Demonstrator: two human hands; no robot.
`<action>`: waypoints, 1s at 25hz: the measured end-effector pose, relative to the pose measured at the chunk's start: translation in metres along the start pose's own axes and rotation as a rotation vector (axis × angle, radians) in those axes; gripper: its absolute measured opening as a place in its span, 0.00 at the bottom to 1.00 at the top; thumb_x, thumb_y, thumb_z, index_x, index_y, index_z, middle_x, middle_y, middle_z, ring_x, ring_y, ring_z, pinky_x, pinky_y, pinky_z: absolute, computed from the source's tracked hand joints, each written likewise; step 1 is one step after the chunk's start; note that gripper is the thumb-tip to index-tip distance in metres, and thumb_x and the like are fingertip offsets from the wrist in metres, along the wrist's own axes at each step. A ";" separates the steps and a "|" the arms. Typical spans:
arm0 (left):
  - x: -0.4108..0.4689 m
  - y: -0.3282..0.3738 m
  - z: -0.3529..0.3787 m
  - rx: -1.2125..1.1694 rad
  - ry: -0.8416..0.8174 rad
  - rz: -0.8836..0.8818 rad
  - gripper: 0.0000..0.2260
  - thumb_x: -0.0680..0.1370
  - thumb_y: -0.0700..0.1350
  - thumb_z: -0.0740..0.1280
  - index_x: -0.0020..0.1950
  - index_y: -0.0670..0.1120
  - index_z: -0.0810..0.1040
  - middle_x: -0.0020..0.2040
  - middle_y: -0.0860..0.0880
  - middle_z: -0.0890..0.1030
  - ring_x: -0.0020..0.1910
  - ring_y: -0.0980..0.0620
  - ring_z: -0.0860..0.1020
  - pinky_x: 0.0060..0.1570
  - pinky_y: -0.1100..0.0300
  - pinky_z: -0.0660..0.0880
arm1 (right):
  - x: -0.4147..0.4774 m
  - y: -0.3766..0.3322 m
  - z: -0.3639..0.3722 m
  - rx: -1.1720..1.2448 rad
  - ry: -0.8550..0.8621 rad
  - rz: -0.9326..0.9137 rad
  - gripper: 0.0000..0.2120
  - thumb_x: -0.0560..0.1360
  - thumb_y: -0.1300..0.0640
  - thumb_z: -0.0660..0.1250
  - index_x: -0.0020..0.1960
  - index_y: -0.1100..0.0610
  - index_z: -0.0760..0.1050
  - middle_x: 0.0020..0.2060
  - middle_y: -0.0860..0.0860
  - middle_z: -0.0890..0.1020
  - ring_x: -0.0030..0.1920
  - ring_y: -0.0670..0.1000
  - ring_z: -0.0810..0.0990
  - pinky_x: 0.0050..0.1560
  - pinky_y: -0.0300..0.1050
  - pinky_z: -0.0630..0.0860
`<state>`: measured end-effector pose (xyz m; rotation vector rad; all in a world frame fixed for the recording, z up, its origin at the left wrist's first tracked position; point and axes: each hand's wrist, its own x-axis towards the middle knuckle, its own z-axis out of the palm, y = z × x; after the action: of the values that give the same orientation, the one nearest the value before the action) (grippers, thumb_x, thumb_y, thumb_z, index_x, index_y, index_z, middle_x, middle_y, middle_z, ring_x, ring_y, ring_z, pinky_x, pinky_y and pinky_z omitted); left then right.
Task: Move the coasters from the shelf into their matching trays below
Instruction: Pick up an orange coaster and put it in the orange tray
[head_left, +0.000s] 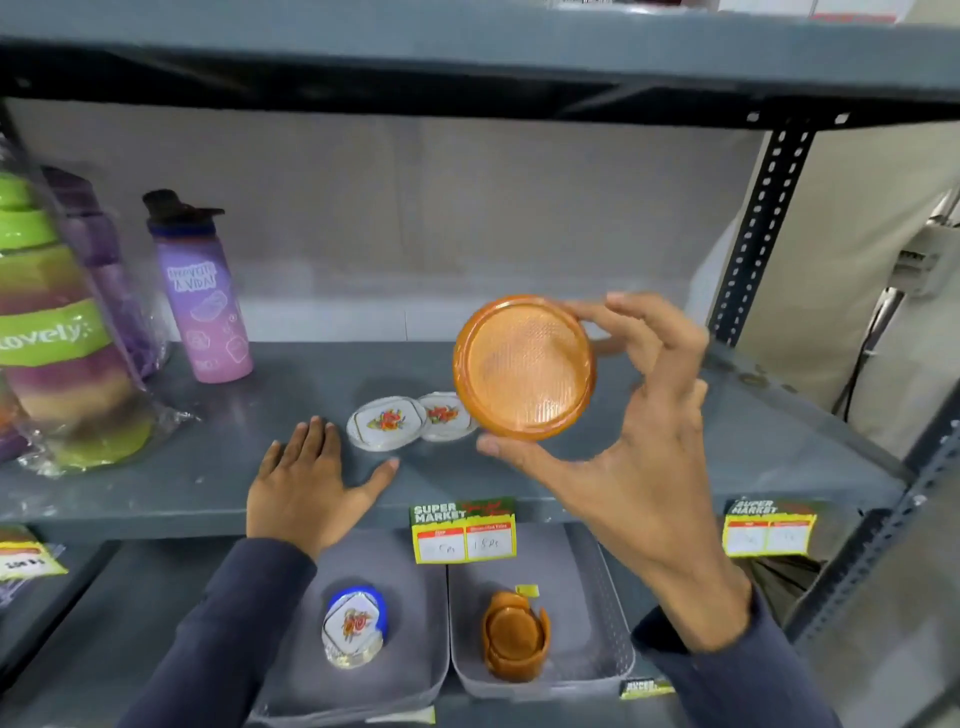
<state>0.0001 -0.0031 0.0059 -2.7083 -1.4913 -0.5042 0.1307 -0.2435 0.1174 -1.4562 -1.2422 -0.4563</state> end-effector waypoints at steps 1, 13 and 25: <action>0.002 0.000 -0.001 -0.005 -0.012 0.003 0.48 0.70 0.77 0.49 0.77 0.43 0.61 0.80 0.46 0.61 0.79 0.49 0.57 0.78 0.50 0.53 | -0.012 0.003 -0.001 0.066 -0.085 0.034 0.49 0.56 0.41 0.86 0.65 0.34 0.58 0.69 0.43 0.74 0.65 0.48 0.78 0.61 0.50 0.70; 0.005 -0.003 0.011 -0.012 0.069 0.010 0.43 0.72 0.74 0.52 0.74 0.42 0.66 0.78 0.45 0.65 0.78 0.48 0.61 0.77 0.48 0.56 | -0.218 0.152 0.051 0.180 -0.523 0.829 0.43 0.54 0.43 0.88 0.60 0.41 0.66 0.61 0.42 0.80 0.62 0.46 0.79 0.58 0.35 0.73; 0.007 -0.005 0.012 0.006 0.065 0.001 0.45 0.69 0.74 0.49 0.75 0.42 0.67 0.78 0.45 0.66 0.78 0.48 0.62 0.77 0.48 0.57 | -0.253 0.258 0.143 -0.265 -0.614 1.165 0.44 0.57 0.42 0.84 0.61 0.36 0.58 0.55 0.51 0.66 0.65 0.63 0.70 0.67 0.57 0.62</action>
<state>0.0025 0.0078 -0.0039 -2.6602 -1.4738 -0.5814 0.2098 -0.1833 -0.2586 -2.3450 -0.5607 0.6823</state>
